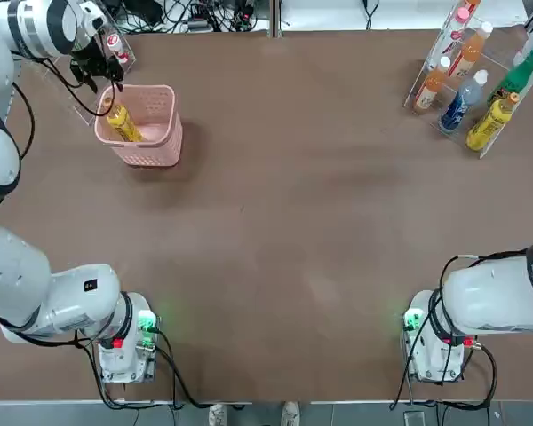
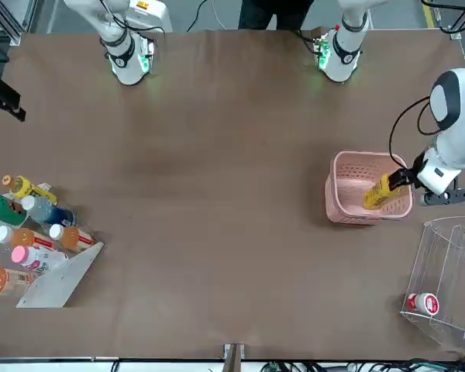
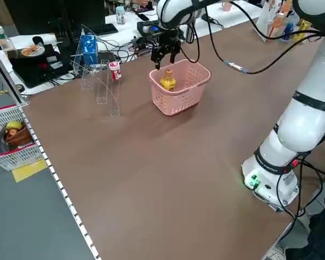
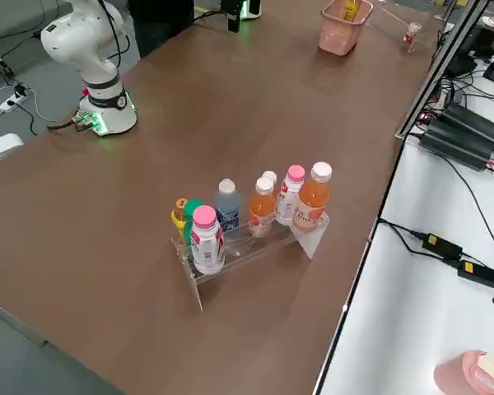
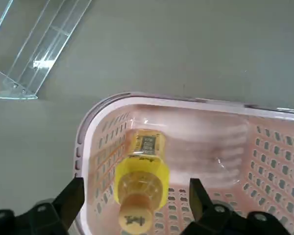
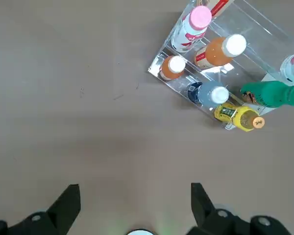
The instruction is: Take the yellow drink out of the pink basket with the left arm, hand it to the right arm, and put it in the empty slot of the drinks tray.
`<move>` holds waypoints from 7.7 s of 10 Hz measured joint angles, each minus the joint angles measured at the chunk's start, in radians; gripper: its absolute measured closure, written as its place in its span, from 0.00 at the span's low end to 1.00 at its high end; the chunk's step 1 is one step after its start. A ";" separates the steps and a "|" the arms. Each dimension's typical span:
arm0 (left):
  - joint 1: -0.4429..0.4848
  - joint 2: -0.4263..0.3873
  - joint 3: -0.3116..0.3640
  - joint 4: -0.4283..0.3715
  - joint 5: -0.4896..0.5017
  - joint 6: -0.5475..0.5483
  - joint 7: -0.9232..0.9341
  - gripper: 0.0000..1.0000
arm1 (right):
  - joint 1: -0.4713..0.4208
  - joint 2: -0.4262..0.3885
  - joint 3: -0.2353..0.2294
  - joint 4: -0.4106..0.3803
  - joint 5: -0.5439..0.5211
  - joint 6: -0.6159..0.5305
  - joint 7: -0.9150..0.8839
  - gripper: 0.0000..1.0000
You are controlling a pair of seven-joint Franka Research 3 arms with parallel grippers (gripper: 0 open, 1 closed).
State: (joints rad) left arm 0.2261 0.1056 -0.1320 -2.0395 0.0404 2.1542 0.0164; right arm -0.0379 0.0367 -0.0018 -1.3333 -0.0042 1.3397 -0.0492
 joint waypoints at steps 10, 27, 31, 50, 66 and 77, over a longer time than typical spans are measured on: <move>-0.004 -0.027 -0.002 -0.068 -0.021 0.056 -0.004 0.17 | 0.000 0.000 0.001 0.000 0.000 0.000 0.000 0.00; -0.008 -0.054 -0.007 -0.119 -0.021 0.068 -0.041 0.38 | -0.002 0.000 -0.004 0.000 -0.001 0.008 0.000 0.00; -0.008 -0.059 -0.007 -0.119 -0.021 0.074 -0.041 0.49 | -0.001 0.000 -0.004 0.000 -0.001 0.020 0.000 0.00; -0.049 -0.107 -0.013 0.187 -0.089 -0.173 -0.040 0.67 | -0.002 0.000 -0.005 0.000 -0.001 0.022 0.000 0.00; -0.124 -0.005 -0.140 0.598 -0.094 -0.445 -0.139 0.67 | -0.006 0.000 -0.006 0.000 -0.001 0.023 0.000 0.00; -0.276 0.106 -0.259 0.673 -0.041 -0.447 -0.370 0.67 | -0.007 0.000 -0.007 0.001 -0.001 0.023 0.001 0.00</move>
State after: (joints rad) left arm -0.0499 0.2118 -0.3907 -1.3669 -0.0001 1.7069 -0.3540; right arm -0.0449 0.0367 -0.0084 -1.3328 -0.0049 1.3627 -0.0487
